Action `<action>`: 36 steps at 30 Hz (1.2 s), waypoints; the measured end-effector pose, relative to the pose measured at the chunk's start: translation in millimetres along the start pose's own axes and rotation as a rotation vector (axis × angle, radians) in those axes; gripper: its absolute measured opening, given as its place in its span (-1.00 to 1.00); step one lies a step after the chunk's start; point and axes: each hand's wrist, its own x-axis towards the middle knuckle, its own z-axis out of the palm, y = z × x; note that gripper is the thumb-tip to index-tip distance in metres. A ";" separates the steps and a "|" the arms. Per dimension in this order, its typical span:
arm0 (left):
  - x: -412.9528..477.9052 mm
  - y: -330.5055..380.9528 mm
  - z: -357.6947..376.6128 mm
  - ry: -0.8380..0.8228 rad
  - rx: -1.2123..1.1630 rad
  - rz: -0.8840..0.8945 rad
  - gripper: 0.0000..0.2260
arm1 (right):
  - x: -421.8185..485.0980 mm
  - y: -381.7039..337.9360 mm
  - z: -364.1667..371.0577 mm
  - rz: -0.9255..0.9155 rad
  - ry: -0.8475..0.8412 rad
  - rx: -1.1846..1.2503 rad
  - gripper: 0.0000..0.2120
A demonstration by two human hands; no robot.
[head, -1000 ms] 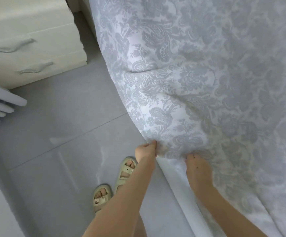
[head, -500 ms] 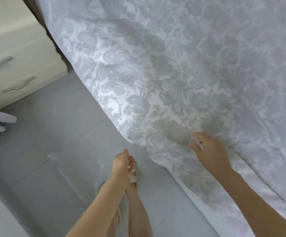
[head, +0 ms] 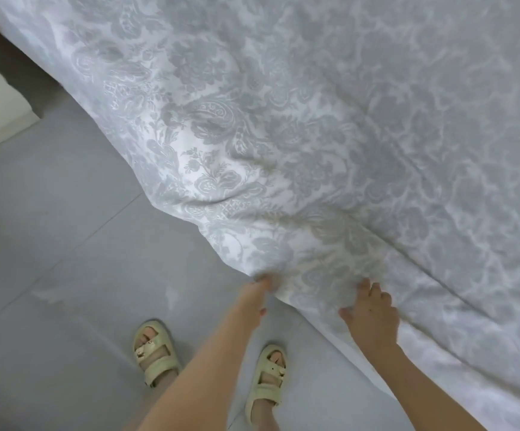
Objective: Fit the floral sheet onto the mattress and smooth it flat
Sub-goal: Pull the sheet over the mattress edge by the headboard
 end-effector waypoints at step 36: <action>36.7 -171.6 87.5 -0.064 -0.321 0.134 -0.81 | -49.8 112.9 121.5 -0.396 0.277 0.060 -0.10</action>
